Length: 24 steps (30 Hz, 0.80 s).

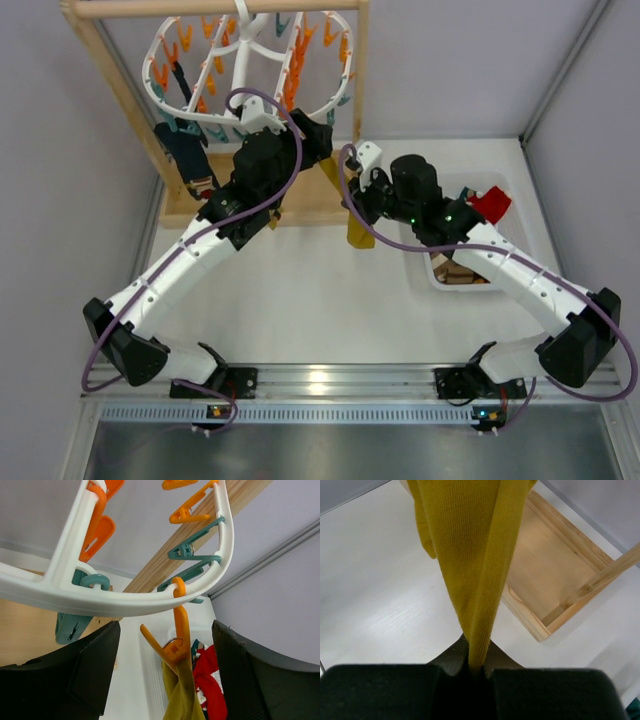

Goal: Remove the socks clipped to the hanger

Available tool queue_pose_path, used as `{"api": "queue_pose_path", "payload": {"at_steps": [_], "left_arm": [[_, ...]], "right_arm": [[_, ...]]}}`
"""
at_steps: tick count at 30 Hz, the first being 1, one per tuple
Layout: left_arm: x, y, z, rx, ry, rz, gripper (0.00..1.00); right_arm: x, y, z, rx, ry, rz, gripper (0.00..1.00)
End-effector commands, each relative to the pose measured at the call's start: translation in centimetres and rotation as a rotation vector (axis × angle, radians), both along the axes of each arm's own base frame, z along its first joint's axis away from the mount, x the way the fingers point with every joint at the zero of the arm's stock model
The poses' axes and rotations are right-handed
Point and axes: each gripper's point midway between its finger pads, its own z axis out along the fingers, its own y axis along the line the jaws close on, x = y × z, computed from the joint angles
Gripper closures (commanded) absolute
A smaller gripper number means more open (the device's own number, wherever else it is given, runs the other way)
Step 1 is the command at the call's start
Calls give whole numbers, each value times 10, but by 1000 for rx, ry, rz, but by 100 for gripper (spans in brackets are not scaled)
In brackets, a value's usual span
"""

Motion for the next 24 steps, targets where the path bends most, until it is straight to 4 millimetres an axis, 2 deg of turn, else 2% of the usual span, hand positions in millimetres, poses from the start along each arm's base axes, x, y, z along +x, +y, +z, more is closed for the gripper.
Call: {"api": "queue_pose_path", "payload": {"at_steps": [1,6,10,13,17,20,21,24], "left_arm": [[1,13,32,-55,-62,50,22],[4,16,26,-44,-53,78,25],[7,20,26,-35,-55,109,37],[10,18,29,-20,-62,104,42],[12,18,27,-14,-59,110,66],[12,19,26,-10,-59,115,74],[12,19,27,-10,-60,116,81],[13,20,26,-4,-60,121,86]], "right_arm": [[0,3,-4,-11,-13,-18,100],[6,6,-2,-7,-36,-54,100],[6,11,3,-6,-45,-51,100],[7,16,-1,-23,-42,-52,100],[8,19,-9,-48,-31,-56,100],[8,21,-15,-59,-28,-55,100],[8,20,-15,-58,-30,-58,100],[6,17,-12,-39,-36,-68,100]]}}
